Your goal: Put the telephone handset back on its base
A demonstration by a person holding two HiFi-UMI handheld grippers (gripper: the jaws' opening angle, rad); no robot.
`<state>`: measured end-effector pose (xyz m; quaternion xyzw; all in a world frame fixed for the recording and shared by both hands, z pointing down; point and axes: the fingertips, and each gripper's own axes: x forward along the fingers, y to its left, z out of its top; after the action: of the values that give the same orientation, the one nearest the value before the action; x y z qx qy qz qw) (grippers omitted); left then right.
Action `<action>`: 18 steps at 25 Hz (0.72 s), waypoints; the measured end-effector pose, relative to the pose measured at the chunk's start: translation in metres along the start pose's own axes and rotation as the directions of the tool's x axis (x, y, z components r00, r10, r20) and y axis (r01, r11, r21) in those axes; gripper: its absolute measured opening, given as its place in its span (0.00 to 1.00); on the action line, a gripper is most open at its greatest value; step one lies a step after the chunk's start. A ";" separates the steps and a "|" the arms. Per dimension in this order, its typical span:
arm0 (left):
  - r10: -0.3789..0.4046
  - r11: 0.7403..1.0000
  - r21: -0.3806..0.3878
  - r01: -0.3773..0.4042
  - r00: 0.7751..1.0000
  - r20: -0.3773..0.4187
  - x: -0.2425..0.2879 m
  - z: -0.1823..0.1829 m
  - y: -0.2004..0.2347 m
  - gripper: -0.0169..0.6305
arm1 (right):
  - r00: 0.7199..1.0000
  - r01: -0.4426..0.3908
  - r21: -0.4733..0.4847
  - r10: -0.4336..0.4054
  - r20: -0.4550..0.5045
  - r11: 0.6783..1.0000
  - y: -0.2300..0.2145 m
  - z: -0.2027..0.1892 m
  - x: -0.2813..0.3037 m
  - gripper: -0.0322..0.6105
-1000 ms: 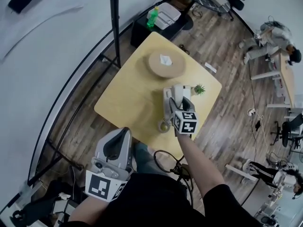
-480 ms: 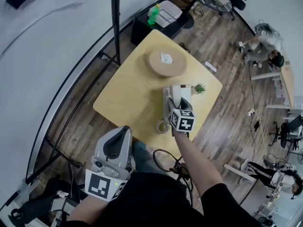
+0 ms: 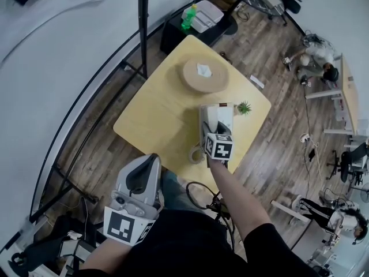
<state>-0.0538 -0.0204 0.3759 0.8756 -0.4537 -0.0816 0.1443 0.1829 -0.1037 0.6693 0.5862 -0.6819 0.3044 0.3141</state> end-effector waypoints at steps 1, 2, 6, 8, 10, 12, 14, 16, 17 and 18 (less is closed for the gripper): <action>0.001 1.000 -0.001 -0.001 1.000 0.000 0.000 0.000 0.000 0.03 | 1.000 0.004 0.004 -0.004 -0.010 1.000 0.000 -0.002 0.001 0.39; 0.001 1.000 -0.002 -0.001 1.000 -0.003 -0.001 0.000 0.000 0.03 | 1.000 0.007 0.007 -0.007 -0.018 1.000 -0.001 -0.003 0.002 0.39; 0.007 1.000 -0.008 -0.007 1.000 0.000 -0.003 0.000 0.000 0.03 | 0.999 0.016 0.006 -0.016 -0.049 1.000 -0.002 -0.009 0.005 0.39; 0.011 1.000 -0.012 -0.011 1.000 -0.006 -0.004 -0.002 0.001 0.03 | 0.998 0.021 0.008 -0.021 -0.062 1.000 -0.001 -0.011 0.009 0.39; 0.013 1.000 -0.014 -0.013 1.000 -0.009 -0.005 -0.003 0.002 0.03 | 0.996 0.038 0.011 -0.038 -0.075 0.999 -0.003 -0.012 0.011 0.40; 0.012 1.000 -0.013 -0.012 1.000 -0.008 -0.006 -0.004 0.002 0.03 | 0.995 0.054 0.005 -0.053 -0.087 0.999 -0.003 -0.012 0.012 0.40; 0.012 1.000 -0.013 -0.012 1.000 -0.009 -0.008 -0.004 0.003 0.03 | 0.994 0.062 -0.004 -0.062 -0.088 0.998 -0.001 -0.012 0.012 0.40; 0.013 1.000 -0.017 -0.013 1.000 -0.011 -0.009 -0.004 0.003 0.03 | 0.994 0.065 -0.009 -0.066 -0.087 0.998 0.000 -0.011 0.011 0.40; 0.013 1.000 -0.019 -0.013 1.000 -0.009 -0.009 -0.004 0.003 0.03 | 0.994 0.066 -0.014 -0.067 -0.090 0.998 0.000 -0.010 0.011 0.40; 0.014 1.000 -0.021 -0.014 1.000 -0.005 -0.009 -0.003 0.003 0.03 | 0.993 0.067 -0.022 -0.069 -0.094 0.997 0.000 -0.010 0.011 0.40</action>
<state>-0.0603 -0.0146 0.3800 0.8711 -0.4586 -0.0832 0.1549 0.1824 -0.1029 0.6841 0.5909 -0.6488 0.3144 0.3619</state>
